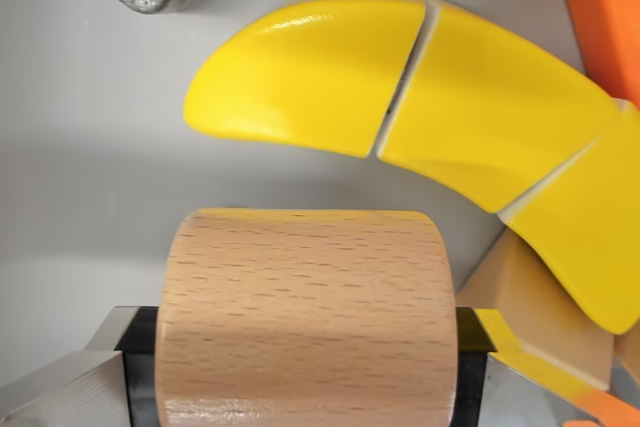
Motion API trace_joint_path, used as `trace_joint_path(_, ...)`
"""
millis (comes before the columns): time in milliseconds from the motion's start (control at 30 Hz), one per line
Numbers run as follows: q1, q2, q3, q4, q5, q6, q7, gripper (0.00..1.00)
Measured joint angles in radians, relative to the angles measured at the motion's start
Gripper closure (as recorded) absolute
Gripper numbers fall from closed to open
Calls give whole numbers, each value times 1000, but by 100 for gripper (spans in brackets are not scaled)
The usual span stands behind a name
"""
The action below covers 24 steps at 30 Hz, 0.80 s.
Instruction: Pick an object from the bin
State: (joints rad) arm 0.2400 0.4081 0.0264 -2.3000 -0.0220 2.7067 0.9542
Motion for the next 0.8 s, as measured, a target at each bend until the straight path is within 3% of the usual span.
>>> trace_joint_path(800, -1, -222, 2, -10, 13, -209, -9, 100)
